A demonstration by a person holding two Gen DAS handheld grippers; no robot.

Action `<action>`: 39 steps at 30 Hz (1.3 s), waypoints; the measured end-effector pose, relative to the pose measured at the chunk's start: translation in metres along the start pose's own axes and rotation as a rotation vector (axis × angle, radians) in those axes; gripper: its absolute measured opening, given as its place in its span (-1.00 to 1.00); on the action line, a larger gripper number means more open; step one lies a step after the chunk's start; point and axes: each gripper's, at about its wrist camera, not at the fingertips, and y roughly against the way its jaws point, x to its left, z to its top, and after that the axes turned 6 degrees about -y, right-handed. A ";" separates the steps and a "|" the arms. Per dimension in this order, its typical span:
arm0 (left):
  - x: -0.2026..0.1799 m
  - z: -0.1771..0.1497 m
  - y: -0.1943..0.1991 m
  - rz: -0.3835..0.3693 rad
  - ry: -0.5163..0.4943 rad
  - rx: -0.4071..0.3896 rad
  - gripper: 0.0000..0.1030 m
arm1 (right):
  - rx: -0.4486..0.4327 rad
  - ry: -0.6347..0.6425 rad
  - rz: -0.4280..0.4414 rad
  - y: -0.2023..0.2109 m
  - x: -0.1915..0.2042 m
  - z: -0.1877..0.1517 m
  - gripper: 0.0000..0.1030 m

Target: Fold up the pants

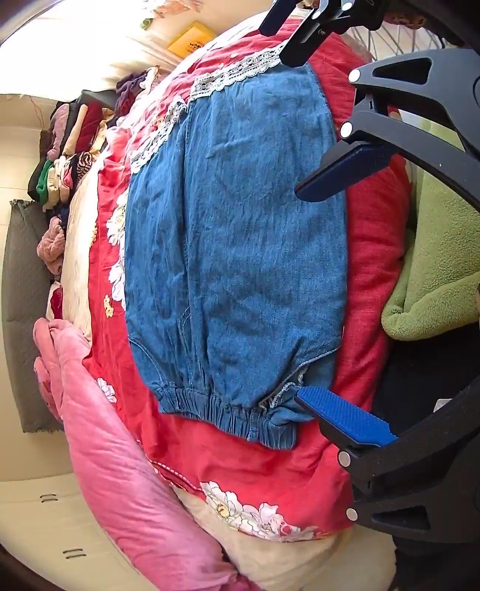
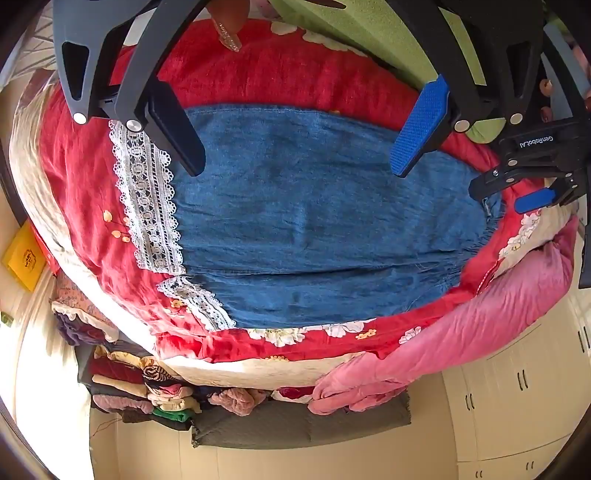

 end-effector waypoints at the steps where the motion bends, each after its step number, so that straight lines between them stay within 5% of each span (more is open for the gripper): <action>1: 0.000 0.000 0.000 0.002 -0.004 0.000 0.83 | 0.015 0.010 -0.002 -0.002 0.002 0.002 0.92; 39: -0.005 -0.003 -0.001 0.021 -0.008 -0.009 0.83 | -0.003 0.051 -0.013 -0.002 0.004 -0.002 0.92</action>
